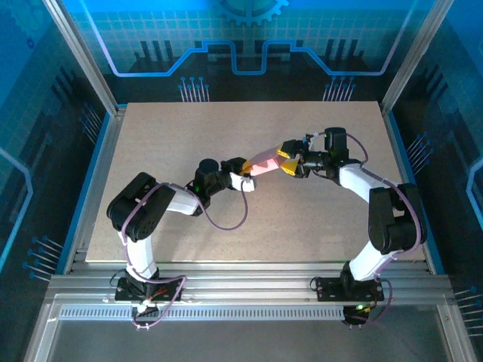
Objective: Fold the paper box
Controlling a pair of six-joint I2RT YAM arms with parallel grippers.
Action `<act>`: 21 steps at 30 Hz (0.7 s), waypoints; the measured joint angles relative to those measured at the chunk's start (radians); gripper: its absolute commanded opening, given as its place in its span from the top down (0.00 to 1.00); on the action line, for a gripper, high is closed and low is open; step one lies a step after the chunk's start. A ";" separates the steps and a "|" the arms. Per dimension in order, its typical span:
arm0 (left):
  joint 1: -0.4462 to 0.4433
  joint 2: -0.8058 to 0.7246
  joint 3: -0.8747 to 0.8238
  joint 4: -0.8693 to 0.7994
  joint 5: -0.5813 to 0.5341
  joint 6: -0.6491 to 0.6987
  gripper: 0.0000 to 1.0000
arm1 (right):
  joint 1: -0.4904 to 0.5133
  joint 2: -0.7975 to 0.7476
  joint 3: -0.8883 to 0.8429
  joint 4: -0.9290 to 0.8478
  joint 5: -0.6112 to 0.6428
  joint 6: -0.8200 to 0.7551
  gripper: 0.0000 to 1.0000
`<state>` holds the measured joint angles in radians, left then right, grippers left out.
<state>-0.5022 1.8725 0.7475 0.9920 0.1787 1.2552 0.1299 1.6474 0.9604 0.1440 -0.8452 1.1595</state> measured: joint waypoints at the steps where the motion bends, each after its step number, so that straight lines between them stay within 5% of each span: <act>1: 0.000 0.000 0.003 -0.002 0.000 -0.004 0.78 | 0.000 0.000 0.001 -0.006 0.000 -0.001 0.37; 10: 0.000 0.002 0.004 0.007 0.016 -0.049 0.75 | 0.000 0.012 0.001 -0.027 0.007 -0.003 0.40; 13: 0.000 0.006 0.004 0.008 0.040 -0.051 0.69 | 0.001 0.033 0.001 -0.010 0.008 0.022 0.53; 21: -0.007 0.034 0.003 0.010 0.058 -0.050 0.58 | 0.002 0.061 0.002 0.005 0.026 0.064 0.64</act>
<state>-0.5095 1.9068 0.7509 1.0016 0.2367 1.2053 0.1318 1.7088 0.9623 0.1490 -0.8192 1.2240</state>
